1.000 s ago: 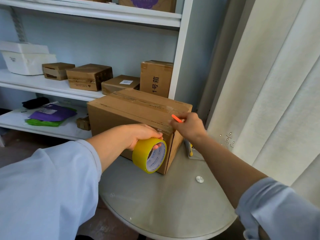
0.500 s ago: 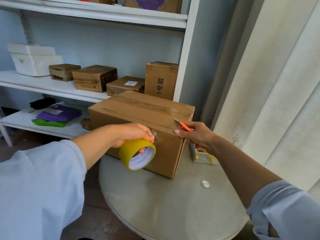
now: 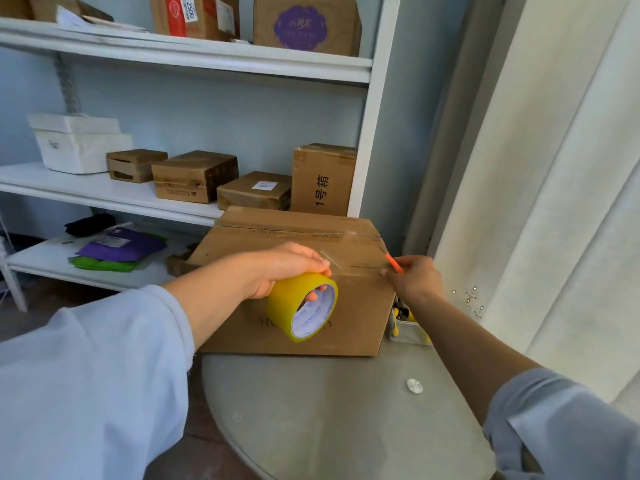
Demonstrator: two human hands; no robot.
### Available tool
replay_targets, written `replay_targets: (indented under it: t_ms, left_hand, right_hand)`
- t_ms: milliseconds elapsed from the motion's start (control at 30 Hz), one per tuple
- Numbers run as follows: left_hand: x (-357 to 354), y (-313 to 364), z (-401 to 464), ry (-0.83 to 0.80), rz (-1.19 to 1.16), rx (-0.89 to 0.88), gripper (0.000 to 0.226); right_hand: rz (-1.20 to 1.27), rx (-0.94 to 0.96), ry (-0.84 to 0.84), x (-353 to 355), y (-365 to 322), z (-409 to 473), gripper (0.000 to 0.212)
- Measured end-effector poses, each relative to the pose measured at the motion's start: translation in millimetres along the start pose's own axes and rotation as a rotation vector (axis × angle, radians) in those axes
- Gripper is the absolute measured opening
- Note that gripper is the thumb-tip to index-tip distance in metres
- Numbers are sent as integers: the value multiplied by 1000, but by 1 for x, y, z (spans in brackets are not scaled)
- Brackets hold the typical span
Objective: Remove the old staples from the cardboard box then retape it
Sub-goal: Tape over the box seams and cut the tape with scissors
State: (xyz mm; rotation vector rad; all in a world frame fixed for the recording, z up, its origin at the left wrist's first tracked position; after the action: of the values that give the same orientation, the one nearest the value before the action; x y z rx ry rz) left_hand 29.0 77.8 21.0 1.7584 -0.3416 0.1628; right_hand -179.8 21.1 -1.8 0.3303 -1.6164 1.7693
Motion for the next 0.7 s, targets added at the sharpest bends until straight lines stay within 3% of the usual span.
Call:
replay_targets:
  t_ms: [167, 300, 400, 567, 700]
  left_hand:
    - [1, 7, 0, 35, -26, -24, 9]
    - [27, 7, -4, 153, 146, -59, 9]
    - [47, -1, -7, 218, 253, -49, 8]
    - [51, -11, -11, 147, 262, 24, 5]
    - [52, -6, -13, 176, 183, 11, 11]
  right_hand:
    - [-247, 298, 124, -15, -45, -11, 25]
    - [-262, 396, -70, -57, -44, -32, 34]
    - [-246, 510, -90, -61, -34, -43, 40]
    - [-78, 451, -228, -49, -23, -10, 39]
    - [-277, 381, -216, -57, -55, 14, 33]
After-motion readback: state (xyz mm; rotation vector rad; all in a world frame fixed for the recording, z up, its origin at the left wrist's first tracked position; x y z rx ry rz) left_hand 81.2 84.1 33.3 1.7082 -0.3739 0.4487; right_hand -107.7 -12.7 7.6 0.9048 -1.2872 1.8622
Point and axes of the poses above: each hand's wrist, its own z-axis towards the middle knuckle, its own x-axis out of the back of the hand, y = z × x, the point moved 5 cm from there along z, towards the middle knuckle, and after that the axes turned 3 degrees about y, right-handed, at the moved point
